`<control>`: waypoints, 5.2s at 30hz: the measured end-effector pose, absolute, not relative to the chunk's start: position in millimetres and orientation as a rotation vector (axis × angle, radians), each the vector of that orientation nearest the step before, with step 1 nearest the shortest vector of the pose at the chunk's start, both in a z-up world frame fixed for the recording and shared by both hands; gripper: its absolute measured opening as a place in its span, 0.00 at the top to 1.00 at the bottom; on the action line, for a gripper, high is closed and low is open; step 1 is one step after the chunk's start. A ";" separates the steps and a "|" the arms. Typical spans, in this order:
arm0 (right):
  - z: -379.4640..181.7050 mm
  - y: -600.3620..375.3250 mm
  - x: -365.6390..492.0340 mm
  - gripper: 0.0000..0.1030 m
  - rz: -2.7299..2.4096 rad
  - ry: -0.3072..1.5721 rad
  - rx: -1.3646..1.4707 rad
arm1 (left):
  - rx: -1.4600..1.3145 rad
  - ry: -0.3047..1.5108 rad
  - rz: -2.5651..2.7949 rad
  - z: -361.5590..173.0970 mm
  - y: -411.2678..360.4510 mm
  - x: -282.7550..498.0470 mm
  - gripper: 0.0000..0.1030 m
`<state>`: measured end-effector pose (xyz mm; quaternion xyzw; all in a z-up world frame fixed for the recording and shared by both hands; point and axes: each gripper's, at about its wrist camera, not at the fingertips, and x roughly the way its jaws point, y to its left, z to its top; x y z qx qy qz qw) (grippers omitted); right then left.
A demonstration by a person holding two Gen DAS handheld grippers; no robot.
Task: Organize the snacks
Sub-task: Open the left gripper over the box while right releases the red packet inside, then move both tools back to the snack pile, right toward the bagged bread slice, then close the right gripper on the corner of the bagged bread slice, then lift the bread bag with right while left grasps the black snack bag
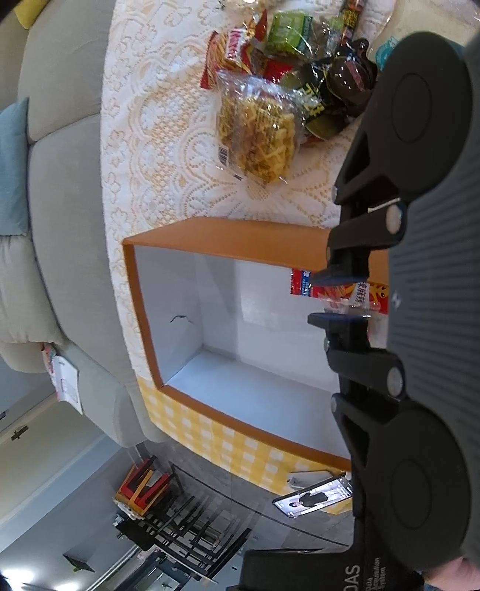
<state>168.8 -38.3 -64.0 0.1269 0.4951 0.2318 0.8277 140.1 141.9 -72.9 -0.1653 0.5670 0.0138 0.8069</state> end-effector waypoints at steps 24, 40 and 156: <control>-28.3 -174.6 101.7 0.50 0.311 0.858 0.183 | -0.057 0.968 -0.104 -6.5 27.6 90.4 0.38; -113.1 -249.3 77.1 0.50 0.184 1.078 0.252 | 0.043 1.134 -0.316 -73.2 -50.2 77.2 0.38; -106.6 -229.9 128.0 0.78 0.250 0.989 0.135 | -0.082 1.181 -0.204 -119.4 -36.9 138.0 0.51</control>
